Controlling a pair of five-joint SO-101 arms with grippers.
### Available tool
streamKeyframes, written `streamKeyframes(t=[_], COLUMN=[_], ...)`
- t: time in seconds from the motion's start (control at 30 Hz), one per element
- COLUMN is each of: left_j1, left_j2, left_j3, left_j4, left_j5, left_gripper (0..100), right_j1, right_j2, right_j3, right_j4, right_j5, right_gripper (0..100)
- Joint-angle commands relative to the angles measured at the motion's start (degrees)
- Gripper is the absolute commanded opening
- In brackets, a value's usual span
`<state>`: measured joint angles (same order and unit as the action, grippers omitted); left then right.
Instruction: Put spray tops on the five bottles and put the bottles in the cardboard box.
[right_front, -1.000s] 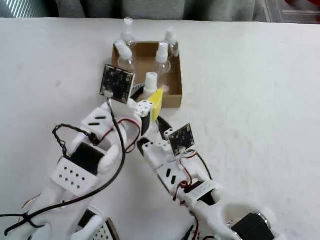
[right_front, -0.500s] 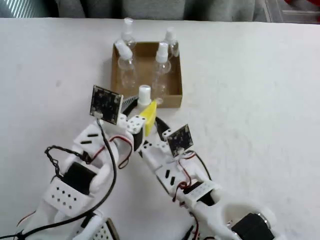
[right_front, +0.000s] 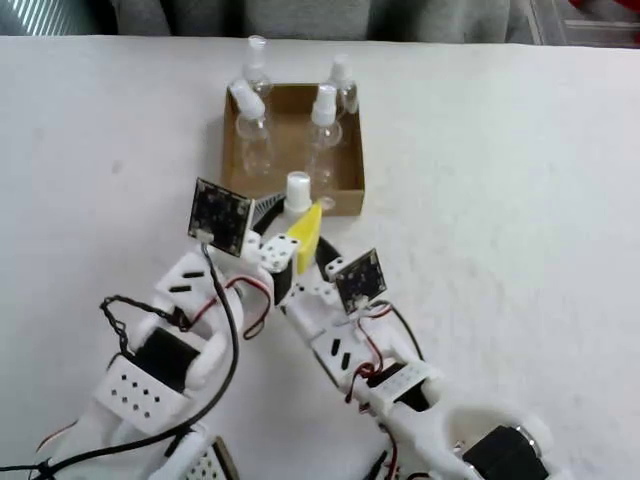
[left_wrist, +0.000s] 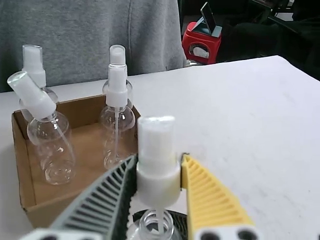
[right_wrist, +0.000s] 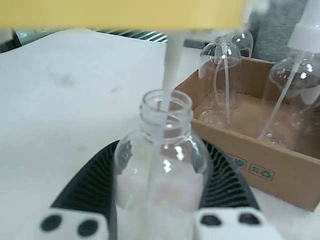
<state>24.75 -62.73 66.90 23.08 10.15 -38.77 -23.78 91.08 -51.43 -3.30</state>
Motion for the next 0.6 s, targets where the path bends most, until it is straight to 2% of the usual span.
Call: streamKeyframes(t=[0.0,0.1,0.27,0.57], left_j1=[0.48,0.48,0.48,0.66], left_j2=[-1.36,-1.54,-1.45,-1.71], left_j3=[-0.26,-0.62,-0.18,2.99], left_j4=[-0.88,1.58,3.34,1.32], left_j5=[-0.53,-0.79,-6.68,-7.12], left_gripper=[6,6,6,6], right_j1=[0.4,0.04,0.4,0.48], right_j2=[0.31,0.31,0.13,-0.04], right_j3=[-0.18,-0.09,-0.09,-0.09], right_j4=[-1.36,-1.36,-1.36,-1.36], right_j5=[2.81,2.81,2.81,2.81], right_gripper=[1.8,1.7,1.7,1.7])
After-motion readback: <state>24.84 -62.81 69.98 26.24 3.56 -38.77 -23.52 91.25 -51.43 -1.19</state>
